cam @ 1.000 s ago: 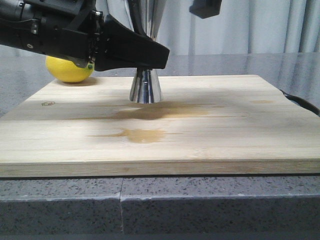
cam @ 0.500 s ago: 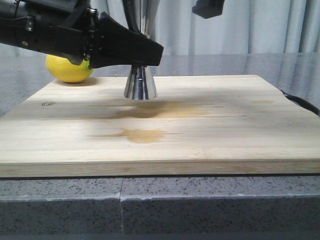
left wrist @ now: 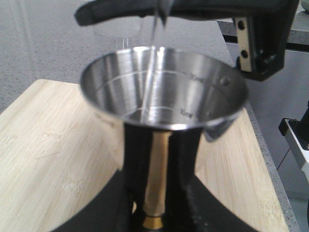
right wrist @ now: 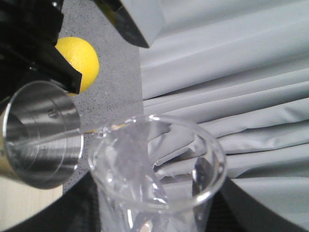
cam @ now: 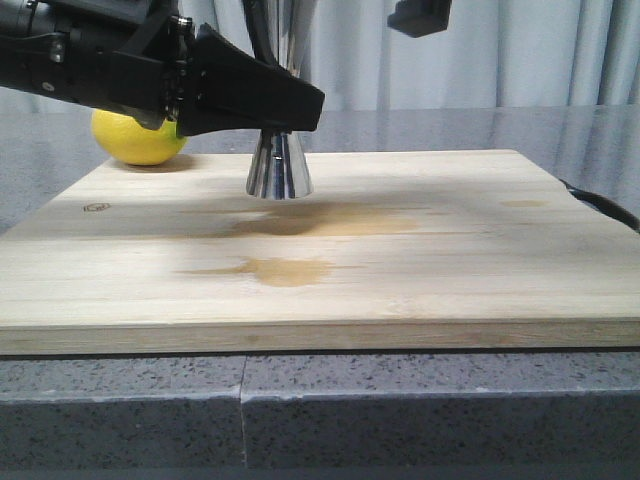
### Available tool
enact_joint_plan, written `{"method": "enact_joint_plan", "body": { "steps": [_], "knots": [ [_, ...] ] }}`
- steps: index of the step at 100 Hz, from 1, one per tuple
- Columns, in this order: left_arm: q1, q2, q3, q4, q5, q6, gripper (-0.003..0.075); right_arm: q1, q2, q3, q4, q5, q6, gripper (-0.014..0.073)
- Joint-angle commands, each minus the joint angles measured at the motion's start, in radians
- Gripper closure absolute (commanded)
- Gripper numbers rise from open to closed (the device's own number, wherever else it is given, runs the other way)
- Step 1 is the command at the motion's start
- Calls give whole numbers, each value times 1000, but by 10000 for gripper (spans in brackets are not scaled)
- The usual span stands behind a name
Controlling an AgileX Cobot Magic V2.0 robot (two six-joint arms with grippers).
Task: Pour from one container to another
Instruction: 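Tilt the beaker with the right gripper, pouring liquid into the jigger cup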
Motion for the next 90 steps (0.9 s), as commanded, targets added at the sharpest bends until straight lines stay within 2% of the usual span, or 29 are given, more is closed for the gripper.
{"method": "enact_joint_plan", "body": {
  "steps": [1, 90],
  "knots": [
    [3, -53, -30, -64, 111, -8, 739, -6, -35, -35, -16, -77, -4, 388],
    [3, -53, -30, -63, 111, -11, 739, -6, -35, -35, -131, -72, -5, 388]
  ]
}}
